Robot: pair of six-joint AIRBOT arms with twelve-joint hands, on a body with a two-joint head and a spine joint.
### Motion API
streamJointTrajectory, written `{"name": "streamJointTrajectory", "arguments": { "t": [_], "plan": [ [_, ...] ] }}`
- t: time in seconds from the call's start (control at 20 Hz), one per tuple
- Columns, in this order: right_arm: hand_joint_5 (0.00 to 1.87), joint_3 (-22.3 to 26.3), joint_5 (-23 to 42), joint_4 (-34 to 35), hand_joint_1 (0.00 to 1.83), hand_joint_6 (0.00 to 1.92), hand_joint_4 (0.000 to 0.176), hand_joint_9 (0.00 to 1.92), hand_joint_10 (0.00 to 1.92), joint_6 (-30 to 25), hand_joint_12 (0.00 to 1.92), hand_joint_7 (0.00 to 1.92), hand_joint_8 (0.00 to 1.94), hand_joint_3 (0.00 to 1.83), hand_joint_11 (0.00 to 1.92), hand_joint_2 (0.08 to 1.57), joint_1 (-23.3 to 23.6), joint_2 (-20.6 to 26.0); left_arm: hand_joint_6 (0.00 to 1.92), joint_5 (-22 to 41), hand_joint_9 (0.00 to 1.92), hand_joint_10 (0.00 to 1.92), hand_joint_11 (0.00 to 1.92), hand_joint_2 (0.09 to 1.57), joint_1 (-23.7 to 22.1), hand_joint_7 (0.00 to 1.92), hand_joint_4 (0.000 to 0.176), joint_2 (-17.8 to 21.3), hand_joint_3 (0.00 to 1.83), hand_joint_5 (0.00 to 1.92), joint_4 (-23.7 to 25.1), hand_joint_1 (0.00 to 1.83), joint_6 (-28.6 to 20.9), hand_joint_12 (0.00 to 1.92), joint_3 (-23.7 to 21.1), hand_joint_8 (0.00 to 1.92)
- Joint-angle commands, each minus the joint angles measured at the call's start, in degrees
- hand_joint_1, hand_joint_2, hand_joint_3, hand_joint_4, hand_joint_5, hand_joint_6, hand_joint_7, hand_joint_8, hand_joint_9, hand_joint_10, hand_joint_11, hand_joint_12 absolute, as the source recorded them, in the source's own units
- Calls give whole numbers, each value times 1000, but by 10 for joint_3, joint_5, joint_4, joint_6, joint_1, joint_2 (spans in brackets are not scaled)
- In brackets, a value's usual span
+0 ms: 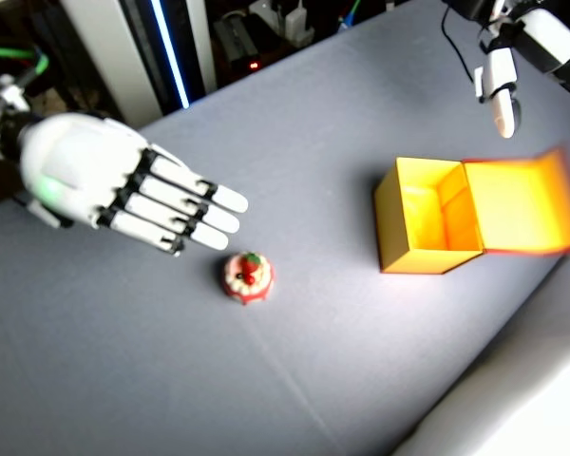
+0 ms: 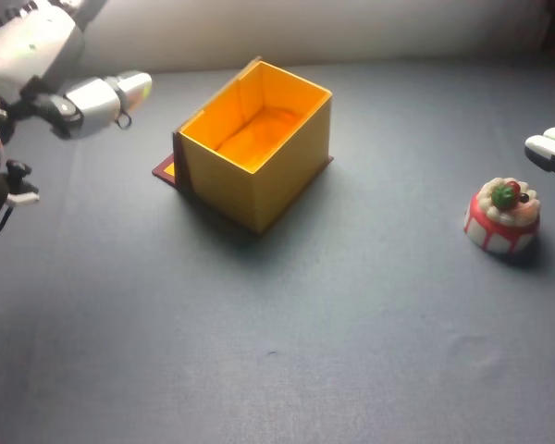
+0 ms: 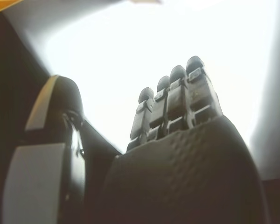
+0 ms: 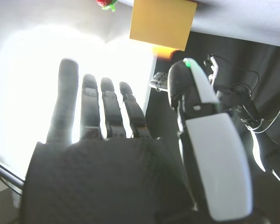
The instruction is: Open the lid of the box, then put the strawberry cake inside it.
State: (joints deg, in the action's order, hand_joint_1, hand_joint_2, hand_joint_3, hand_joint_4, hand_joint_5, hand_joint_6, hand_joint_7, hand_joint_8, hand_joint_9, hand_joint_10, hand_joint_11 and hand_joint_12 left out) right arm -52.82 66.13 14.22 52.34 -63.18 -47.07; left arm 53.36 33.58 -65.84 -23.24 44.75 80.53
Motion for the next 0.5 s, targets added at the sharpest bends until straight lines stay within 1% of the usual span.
{"name": "streamJointTrajectory", "arguments": {
  "t": [0.0, 0.05, 0.1, 0.15, 0.2, 0.25, 0.3, 0.35, 0.4, 0.45],
  "plan": [
    [0, -3, 72, 2, 641, 0, 0, 0, 0, -7, 0, 0, 0, 0, 0, 1316, 3, 2, 0, 91, 0, 0, 0, 1251, 1, 0, 122, 9, 0, 0, 28, 783, -4, 0, -5, 0],
    [0, -5, 71, 1, 641, 0, 0, 0, 0, -9, 0, 0, 0, 0, 0, 1316, 6, 2, 0, 103, 0, 0, 0, 1251, 9, 0, 122, 15, 0, 0, 45, 783, -5, 0, -16, 0],
    [0, -7, 68, 0, 644, 0, 0, 0, 0, -11, 0, 0, 0, 0, 0, 1311, 9, 2, 0, 112, 0, 0, 0, 1247, 18, 0, 130, 23, 0, 0, 59, 776, -6, 0, -27, 0],
    [0, -9, 60, -2, 635, 0, 0, 0, 0, -11, 0, 0, 0, 0, 0, 1307, 15, 2, 0, 122, 0, 0, 0, 1245, 27, 0, 144, 32, 0, 0, 80, 796, -6, 0, -40, 0],
    [0, -12, 48, -4, 689, 0, 0, 0, 0, -11, 0, 0, 0, 0, 0, 1290, 22, 2, 0, 133, 0, 0, 0, 1241, 40, 0, 136, 42, 0, 0, 98, 802, -5, 0, -57, 0],
    [0, -15, 39, -6, 689, 0, 0, 0, 0, -11, 0, 0, 0, 0, 0, 1290, 28, 2, 0, 140, 0, 0, 0, 1241, 48, 0, 136, 48, 0, 0, 111, 802, -6, 0, -66, 0],
    [0, -20, 22, -10, 809, 0, 0, 0, 0, -11, 0, 0, 0, 0, 0, 1257, 42, 2, 0, 148, 0, 0, 0, 1241, 61, 0, 133, 59, 0, 0, 128, 891, -6, 0, -82, 0],
    [0, -24, 7, -13, 809, 0, 0, 0, 0, -11, 0, 0, 0, 0, 0, 1257, 51, 1, 0, 157, 0, 0, 0, 1241, 72, 0, 133, 66, 0, 0, 139, 891, -7, 0, -93, 0],
    [0, -28, -4, -14, 877, 0, 0, 0, 0, -10, 0, 0, 0, 0, 0, 1230, 59, -1, 0, 162, 0, 0, 0, 1272, 83, 0, 130, 73, 5, 0, 148, 904, -8, 0, -103, 0],
    [0, -34, -21, -14, 898, 0, 0, 0, 0, -6, 0, 0, 0, 0, 0, 1215, 70, -4, 0, 169, 0, 0, 0, 1281, 97, 0, 108, 82, 9, 0, 158, 901, -10, 0, -115, 0]
  ]
}}
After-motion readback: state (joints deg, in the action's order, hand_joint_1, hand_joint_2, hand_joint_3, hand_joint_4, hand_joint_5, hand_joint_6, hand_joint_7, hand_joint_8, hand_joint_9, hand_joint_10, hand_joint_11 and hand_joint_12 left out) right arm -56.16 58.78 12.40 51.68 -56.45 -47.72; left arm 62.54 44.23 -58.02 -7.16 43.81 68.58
